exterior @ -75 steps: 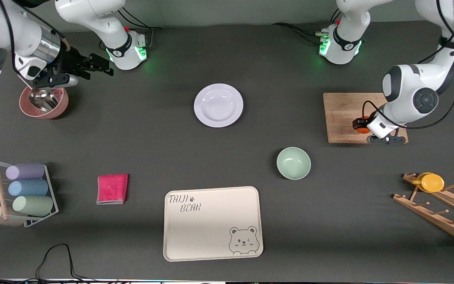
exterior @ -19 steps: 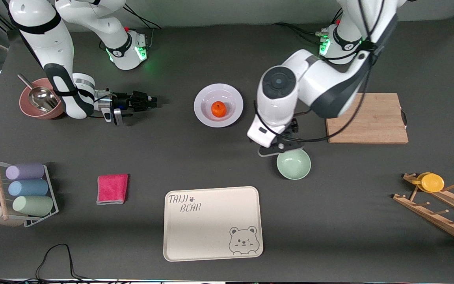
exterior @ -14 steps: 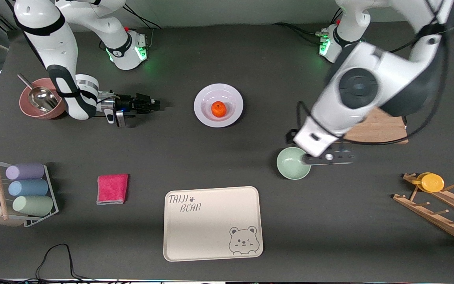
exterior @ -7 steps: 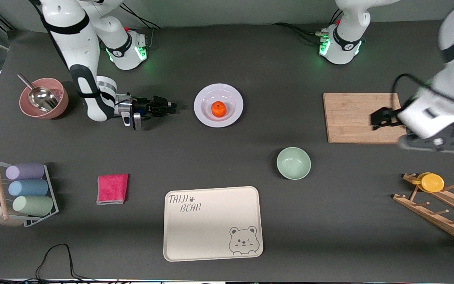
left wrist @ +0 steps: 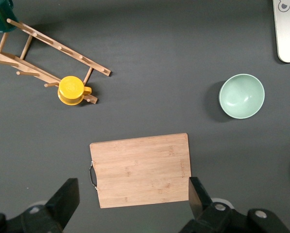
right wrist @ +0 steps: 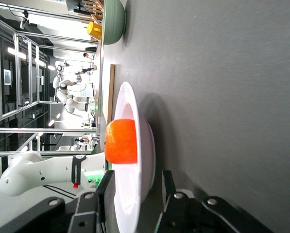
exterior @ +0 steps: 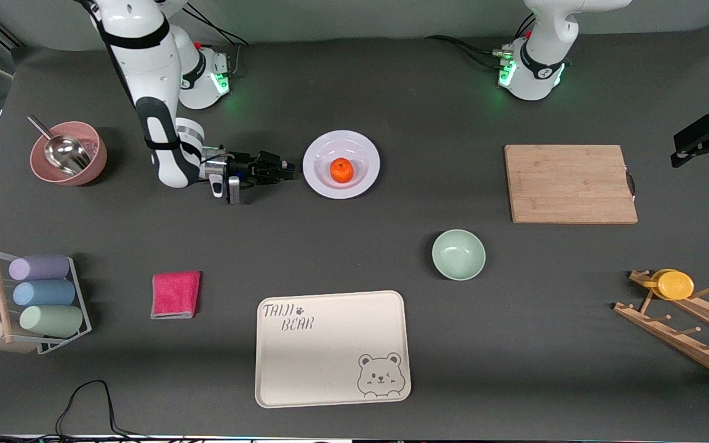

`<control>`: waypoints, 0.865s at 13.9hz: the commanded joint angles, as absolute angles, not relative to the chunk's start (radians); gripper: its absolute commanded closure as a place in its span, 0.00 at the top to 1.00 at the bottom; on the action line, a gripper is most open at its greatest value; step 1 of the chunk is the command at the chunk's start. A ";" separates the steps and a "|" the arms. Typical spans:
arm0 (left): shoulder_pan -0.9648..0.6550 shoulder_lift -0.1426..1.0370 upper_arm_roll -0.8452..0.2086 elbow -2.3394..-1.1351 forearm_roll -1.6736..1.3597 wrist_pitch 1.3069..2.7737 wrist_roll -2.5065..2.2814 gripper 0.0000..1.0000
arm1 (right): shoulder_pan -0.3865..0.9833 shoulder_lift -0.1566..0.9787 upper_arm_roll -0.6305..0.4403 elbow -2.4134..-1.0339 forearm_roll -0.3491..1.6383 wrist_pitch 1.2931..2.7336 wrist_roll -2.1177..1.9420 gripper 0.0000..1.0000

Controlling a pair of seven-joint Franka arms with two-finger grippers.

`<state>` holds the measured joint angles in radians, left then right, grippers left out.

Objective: Place orange and plate with both arms
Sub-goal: 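Grip the white plate rim with the right gripper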

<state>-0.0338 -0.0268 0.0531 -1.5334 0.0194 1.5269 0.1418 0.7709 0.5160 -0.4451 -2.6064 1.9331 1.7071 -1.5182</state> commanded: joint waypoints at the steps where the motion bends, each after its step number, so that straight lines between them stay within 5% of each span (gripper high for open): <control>1: -0.017 -0.115 0.042 -1.644 0.012 1.556 0.167 1.00 | 0.796 0.558 -0.402 -2.573 2.014 1.704 -1.537 0.47; 5: 0.012 -0.107 -0.002 -1.608 0.051 1.489 0.169 1.00 | 0.798 0.569 -0.374 -2.563 2.054 1.704 -1.536 0.44; 7: 0.014 -0.092 -0.002 -1.606 0.046 1.502 0.170 1.00 | 0.798 0.569 -0.374 -2.563 2.054 1.704 -1.537 0.28; 8: 0.020 -0.087 -0.002 -1.606 0.046 1.503 0.170 1.00 | 0.798 0.569 -0.374 -2.563 2.054 1.704 -1.537 0.10; 12: 0.014 -0.081 -0.005 -1.611 0.066 1.519 0.164 1.00 | 0.789 0.549 -0.374 -2.563 2.054 1.698 -1.528 0.00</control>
<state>0.0094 -0.0765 0.0098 -1.6024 0.0485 1.5054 0.1530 0.7844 0.5488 -0.3763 -2.5725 2.0232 1.7060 -1.5182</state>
